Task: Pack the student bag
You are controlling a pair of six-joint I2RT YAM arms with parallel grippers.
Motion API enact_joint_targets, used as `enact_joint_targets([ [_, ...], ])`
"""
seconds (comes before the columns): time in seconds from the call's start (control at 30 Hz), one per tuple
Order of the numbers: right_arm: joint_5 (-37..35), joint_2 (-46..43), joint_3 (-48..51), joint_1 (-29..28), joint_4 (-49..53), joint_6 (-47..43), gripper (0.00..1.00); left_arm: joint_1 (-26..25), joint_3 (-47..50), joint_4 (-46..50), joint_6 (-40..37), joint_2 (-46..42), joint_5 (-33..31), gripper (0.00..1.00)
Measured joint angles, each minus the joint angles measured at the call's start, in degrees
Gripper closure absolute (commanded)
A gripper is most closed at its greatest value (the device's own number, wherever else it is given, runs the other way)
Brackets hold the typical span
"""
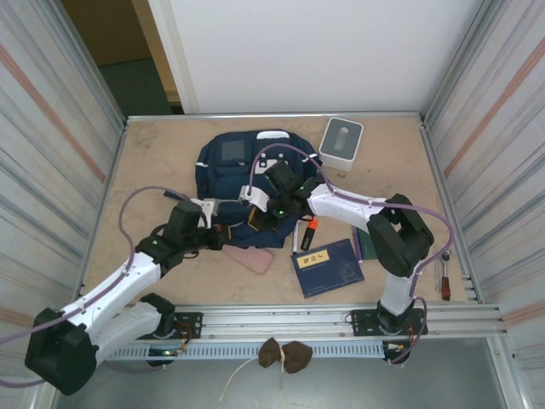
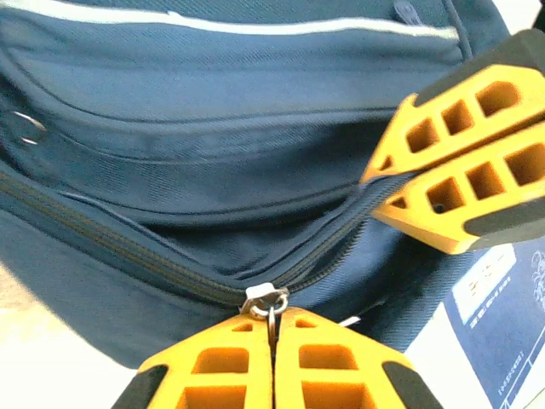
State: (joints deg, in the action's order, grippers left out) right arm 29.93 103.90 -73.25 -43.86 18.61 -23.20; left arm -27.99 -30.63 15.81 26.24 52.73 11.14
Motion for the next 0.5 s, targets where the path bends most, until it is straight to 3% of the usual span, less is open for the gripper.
enact_joint_targets([
  [0.17,-0.13,-4.0,-0.39,1.99,2.78,-3.5,0.92,6.8,-2.91,3.91,-0.46,-1.86,1.27,1.0],
  [0.33,-0.11,-4.7,-2.64,2.97,4.87,-4.87,0.89,8.48,-6.1,5.46,-1.44,-1.55,4.79,1.0],
  [0.4,-0.55,-4.7,-3.63,3.37,5.99,-4.66,0.83,8.72,-7.3,5.55,-1.79,-0.9,6.56,1.0],
  [0.5,-1.49,-4.7,-4.44,4.39,7.39,-3.28,0.62,8.81,-7.96,5.44,-1.86,-0.66,8.98,1.0],
])
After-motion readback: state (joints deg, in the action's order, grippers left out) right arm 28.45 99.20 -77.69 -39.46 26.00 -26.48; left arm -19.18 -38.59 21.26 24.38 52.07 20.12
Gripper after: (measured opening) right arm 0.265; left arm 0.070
